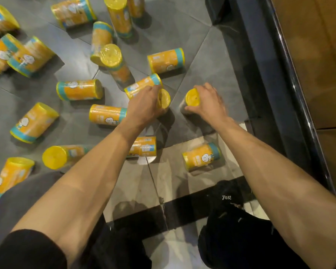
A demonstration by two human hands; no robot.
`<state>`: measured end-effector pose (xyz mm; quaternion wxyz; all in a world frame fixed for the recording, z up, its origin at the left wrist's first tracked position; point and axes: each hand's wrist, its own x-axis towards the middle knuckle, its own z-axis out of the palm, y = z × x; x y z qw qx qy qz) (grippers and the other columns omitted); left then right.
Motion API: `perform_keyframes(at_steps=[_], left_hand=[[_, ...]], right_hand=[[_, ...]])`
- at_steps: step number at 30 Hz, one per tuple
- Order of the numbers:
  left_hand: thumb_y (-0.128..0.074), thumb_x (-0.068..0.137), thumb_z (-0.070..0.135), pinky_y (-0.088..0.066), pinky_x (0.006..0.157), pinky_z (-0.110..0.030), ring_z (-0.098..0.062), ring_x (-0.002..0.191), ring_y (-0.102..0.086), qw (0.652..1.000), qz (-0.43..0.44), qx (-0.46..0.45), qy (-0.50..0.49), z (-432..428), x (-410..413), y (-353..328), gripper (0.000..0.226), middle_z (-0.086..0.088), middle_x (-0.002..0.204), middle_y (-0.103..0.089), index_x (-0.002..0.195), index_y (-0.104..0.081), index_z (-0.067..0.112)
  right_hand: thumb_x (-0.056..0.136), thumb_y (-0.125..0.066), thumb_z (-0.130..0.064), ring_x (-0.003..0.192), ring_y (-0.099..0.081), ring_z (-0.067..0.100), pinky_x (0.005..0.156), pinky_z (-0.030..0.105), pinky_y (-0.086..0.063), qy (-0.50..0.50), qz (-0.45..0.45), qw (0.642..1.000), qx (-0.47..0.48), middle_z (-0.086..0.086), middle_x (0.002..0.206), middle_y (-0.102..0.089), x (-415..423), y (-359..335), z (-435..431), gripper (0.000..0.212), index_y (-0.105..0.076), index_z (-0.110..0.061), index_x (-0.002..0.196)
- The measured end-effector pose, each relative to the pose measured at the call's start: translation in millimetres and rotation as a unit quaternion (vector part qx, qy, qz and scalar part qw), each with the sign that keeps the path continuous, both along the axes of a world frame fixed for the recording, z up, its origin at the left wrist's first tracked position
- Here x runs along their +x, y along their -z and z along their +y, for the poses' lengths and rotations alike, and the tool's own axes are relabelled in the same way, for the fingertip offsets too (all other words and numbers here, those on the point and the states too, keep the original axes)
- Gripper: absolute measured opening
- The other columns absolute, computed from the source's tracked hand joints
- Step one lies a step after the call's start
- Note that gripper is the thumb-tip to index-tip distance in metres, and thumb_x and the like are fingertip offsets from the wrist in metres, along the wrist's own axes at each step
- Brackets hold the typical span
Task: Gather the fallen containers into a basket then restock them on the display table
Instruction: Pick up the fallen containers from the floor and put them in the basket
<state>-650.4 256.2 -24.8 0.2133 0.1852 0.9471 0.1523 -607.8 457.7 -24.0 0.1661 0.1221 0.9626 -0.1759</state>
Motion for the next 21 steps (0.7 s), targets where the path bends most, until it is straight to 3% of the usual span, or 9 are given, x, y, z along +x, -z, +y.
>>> perform_keyframes(at_steps=[7,12,16,21], left_hand=[[-0.075,0.082,0.038,-0.049,0.091,-0.050,-0.038,0.121,-0.051,1.000,0.016,-0.010,0.005,3,6,1,0.076,-0.016,0.137,-0.050,0.142,-0.038,0.010],[-0.073,0.084,0.040,-0.046,0.091,-0.049,-0.037,0.119,-0.052,0.997,-0.001,0.041,-0.061,-7,21,-15,0.069,-0.015,0.137,-0.051,0.139,-0.042,0.011],[-0.076,0.081,0.041,-0.050,0.086,-0.049,-0.037,0.113,-0.056,0.993,-0.012,0.045,-0.113,-23,41,-68,0.068,-0.014,0.130,-0.055,0.135,-0.045,0.014],[-0.077,0.075,0.049,-0.049,0.082,-0.045,-0.032,0.113,-0.058,0.985,-0.019,0.029,-0.166,-58,61,-190,0.067,-0.004,0.125,-0.059,0.131,-0.050,0.024]], right_hand=[[0.080,-0.079,-0.037,0.123,-0.048,0.030,0.094,0.038,-0.044,0.013,0.014,1.000,0.006,0.011,0.137,-0.045,10,5,-8,0.076,-0.042,-0.014,0.143],[0.077,-0.081,-0.038,0.120,-0.049,0.031,0.091,0.039,-0.045,0.014,0.010,1.000,-0.011,0.011,0.133,-0.046,17,-14,-7,0.075,-0.046,-0.015,0.139],[0.077,-0.081,-0.038,0.121,-0.050,0.031,0.092,0.039,-0.045,0.034,-0.007,0.999,-0.020,0.011,0.134,-0.046,25,-60,-10,0.075,-0.046,-0.016,0.140],[0.072,-0.083,-0.041,0.114,-0.053,0.035,0.087,0.039,-0.045,0.058,0.001,0.997,-0.050,0.013,0.124,-0.050,41,-168,-31,0.071,-0.052,-0.016,0.131]])
